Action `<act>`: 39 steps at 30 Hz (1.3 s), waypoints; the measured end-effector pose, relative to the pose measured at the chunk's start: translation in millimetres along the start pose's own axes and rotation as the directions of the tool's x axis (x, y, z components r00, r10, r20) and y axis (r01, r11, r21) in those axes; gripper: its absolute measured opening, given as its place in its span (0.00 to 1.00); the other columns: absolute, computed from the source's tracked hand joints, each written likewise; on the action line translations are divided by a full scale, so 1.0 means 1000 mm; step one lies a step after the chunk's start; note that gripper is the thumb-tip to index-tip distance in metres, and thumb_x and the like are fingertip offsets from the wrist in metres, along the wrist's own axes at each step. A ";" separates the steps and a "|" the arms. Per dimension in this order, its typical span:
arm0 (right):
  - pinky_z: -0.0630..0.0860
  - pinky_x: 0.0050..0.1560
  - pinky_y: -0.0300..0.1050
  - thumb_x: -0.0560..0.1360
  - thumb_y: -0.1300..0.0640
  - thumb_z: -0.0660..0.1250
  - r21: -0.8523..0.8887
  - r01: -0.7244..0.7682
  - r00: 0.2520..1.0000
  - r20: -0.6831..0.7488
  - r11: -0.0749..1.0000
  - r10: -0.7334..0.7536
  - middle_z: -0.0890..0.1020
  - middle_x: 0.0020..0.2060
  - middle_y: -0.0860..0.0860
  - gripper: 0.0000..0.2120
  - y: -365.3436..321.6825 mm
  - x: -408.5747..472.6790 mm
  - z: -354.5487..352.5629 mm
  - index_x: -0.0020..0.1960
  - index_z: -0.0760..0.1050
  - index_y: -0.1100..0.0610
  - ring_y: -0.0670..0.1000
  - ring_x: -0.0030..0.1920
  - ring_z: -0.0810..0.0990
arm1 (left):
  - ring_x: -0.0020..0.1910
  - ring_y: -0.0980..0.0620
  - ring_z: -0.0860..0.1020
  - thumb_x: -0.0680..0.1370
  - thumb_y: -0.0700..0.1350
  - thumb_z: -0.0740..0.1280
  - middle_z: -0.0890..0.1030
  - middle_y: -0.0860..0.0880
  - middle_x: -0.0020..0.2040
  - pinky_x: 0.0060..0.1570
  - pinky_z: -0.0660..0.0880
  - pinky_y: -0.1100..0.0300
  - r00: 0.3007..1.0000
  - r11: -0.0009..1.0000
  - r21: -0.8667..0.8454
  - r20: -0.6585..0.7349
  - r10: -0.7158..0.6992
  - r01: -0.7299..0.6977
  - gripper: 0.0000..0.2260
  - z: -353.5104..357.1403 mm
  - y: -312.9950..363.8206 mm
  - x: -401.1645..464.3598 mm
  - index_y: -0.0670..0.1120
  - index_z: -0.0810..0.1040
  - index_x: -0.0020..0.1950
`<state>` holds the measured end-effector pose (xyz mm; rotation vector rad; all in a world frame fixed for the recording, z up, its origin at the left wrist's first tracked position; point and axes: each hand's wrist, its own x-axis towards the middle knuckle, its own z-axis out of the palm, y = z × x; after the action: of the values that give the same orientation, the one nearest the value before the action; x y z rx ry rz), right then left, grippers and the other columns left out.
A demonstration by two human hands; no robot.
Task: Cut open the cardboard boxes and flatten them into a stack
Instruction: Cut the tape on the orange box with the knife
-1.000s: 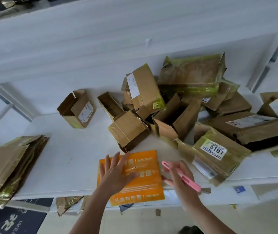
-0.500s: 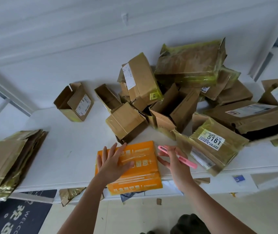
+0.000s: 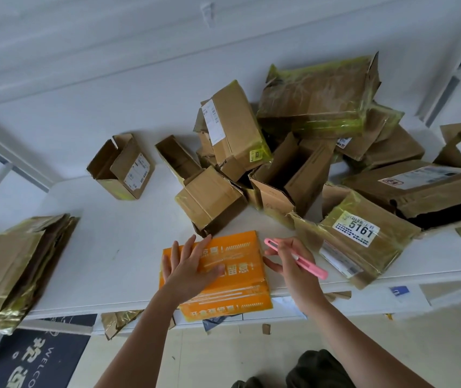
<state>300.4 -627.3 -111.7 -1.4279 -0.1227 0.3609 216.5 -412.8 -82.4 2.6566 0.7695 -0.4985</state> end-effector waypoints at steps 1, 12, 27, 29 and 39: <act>0.80 0.54 0.60 0.80 0.54 0.64 -0.001 0.007 1.000 -0.001 1.000 -0.007 0.84 0.42 0.56 0.07 0.001 0.000 0.001 0.50 0.77 0.58 0.55 0.49 0.83 | 0.79 0.44 0.36 0.68 0.74 0.51 0.44 0.56 0.81 0.74 0.35 0.39 1.000 1.000 0.001 -0.002 0.002 -0.002 0.38 0.000 0.000 0.000 0.67 0.46 0.77; 0.81 0.52 0.60 0.81 0.62 0.63 -0.085 0.062 0.998 0.039 0.994 -0.059 0.83 0.39 0.52 0.04 0.000 0.001 -0.002 0.48 0.75 0.60 0.51 0.46 0.83 | 0.79 0.43 0.36 0.68 0.74 0.50 0.43 0.56 0.81 0.73 0.34 0.39 1.000 1.000 0.020 -0.006 0.004 -0.003 0.39 0.002 -0.001 0.002 0.66 0.45 0.77; 0.82 0.52 0.56 0.80 0.69 0.62 -0.017 -0.002 0.990 0.142 1.000 0.004 0.82 0.39 0.58 0.05 0.004 -0.019 -0.017 0.45 0.71 0.65 0.57 0.46 0.84 | 0.79 0.43 0.37 0.69 0.74 0.50 0.44 0.55 0.81 0.73 0.35 0.38 0.998 0.999 0.026 -0.053 0.022 -0.020 0.38 0.006 -0.003 0.001 0.65 0.47 0.78; 0.82 0.53 0.56 0.80 0.69 0.62 -0.026 -0.004 0.989 0.148 1.000 0.008 0.82 0.39 0.59 0.06 0.005 -0.022 -0.019 0.44 0.71 0.64 0.58 0.47 0.84 | 0.79 0.43 0.37 0.69 0.74 0.49 0.44 0.55 0.81 0.73 0.35 0.38 0.998 0.999 0.032 -0.056 0.019 -0.017 0.38 0.006 -0.003 0.001 0.65 0.47 0.78; 0.81 0.48 0.45 0.80 0.67 0.62 -0.143 0.075 0.960 0.276 0.987 -0.033 0.83 0.40 0.58 0.07 -0.003 -0.035 -0.034 0.44 0.71 0.66 0.55 0.46 0.84 | 0.79 0.44 0.45 0.72 0.73 0.53 0.52 0.55 0.79 0.75 0.41 0.39 0.996 0.999 0.027 -0.090 0.019 -0.017 0.35 0.003 -0.002 0.000 0.65 0.50 0.77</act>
<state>278.7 -671.1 -109.2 -1.5158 -0.4214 0.5114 214.1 -412.3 -85.3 2.7239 0.7690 -0.3886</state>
